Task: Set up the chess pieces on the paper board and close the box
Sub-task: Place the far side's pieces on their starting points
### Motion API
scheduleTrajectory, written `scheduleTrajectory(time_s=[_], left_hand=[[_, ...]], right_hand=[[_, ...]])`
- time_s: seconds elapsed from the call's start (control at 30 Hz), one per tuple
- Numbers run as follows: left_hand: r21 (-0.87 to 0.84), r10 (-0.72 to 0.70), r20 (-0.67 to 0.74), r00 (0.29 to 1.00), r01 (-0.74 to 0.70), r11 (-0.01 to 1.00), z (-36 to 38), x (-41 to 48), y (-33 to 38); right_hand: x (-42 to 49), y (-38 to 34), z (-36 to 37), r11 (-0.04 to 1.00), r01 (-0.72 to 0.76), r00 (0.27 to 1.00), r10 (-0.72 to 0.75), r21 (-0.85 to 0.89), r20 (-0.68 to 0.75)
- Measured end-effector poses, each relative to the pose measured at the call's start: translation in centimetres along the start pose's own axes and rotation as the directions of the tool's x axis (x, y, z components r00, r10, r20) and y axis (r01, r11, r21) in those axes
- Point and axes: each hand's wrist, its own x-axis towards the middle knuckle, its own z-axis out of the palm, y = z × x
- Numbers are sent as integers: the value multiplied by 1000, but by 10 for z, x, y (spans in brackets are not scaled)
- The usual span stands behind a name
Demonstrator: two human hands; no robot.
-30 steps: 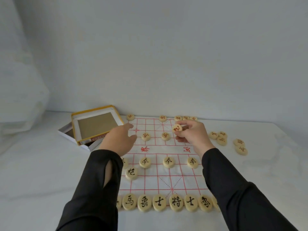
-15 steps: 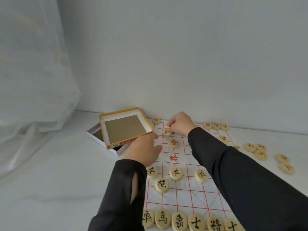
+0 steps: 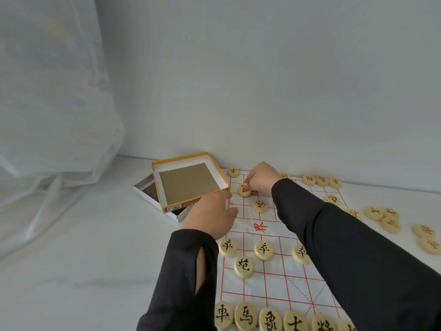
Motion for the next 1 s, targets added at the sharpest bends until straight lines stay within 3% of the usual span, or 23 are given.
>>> scheduleTrajectory(time_s=[0.2,0.4,0.67,1.0], left_hand=[[17,2,0,1000,-2,1000,-1,0,1],[17,-14,7,1000,13,1000,0,1,0],[70,36,37,999,-38,997,7,-3,21],[142,115,75,990,-125,982,40,-13,66]], right_hand=[[0,-6,2,994,11,1000,-9,-107,13],[-4,-7,2,985,19,997,-31,-171,-68],[-39,10,-29,992,129,977,-124,17,-174],[-121,82,-50,974,85,944,-11,209,-331]])
